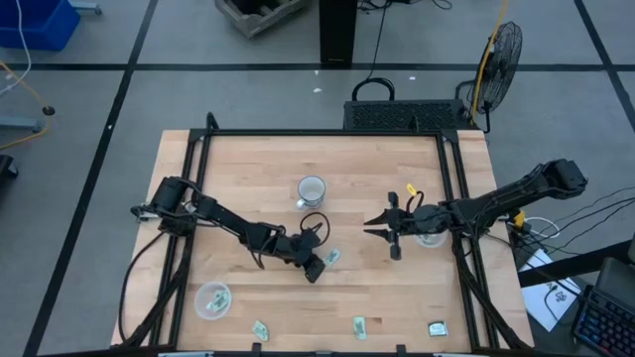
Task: Pick and place Stevia / Truvia into bins
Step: Put the green stevia packet into the left transparent container
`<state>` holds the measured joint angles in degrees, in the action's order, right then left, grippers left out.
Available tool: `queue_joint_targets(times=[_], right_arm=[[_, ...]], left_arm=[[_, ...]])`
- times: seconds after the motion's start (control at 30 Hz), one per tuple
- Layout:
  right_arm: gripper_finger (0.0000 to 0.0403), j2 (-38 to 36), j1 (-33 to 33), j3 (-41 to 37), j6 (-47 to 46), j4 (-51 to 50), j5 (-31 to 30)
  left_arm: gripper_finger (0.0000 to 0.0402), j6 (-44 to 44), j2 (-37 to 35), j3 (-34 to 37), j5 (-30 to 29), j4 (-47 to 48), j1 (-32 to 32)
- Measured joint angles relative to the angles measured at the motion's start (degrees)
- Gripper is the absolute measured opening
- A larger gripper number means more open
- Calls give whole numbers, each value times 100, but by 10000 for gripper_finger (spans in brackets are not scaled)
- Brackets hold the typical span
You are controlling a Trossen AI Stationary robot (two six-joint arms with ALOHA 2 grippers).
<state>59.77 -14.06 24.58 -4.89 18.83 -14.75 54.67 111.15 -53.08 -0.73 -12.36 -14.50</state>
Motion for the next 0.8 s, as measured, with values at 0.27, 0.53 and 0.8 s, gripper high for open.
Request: queue_joint_targets(times=[0.27, 0.53, 0.8], right_arm=[[73, 0, -2, 0, 2, -2, 0], [73, 0, -2, 0, 2, -2, 0], [73, 0, -2, 0, 3, -2, 0]], left_arm=[[148, 431, 7, 15, 26, -306, 176], [123, 403, 7, 15, -23, -232, 344], [107, 112, 7, 17, 521, -208, 547]])
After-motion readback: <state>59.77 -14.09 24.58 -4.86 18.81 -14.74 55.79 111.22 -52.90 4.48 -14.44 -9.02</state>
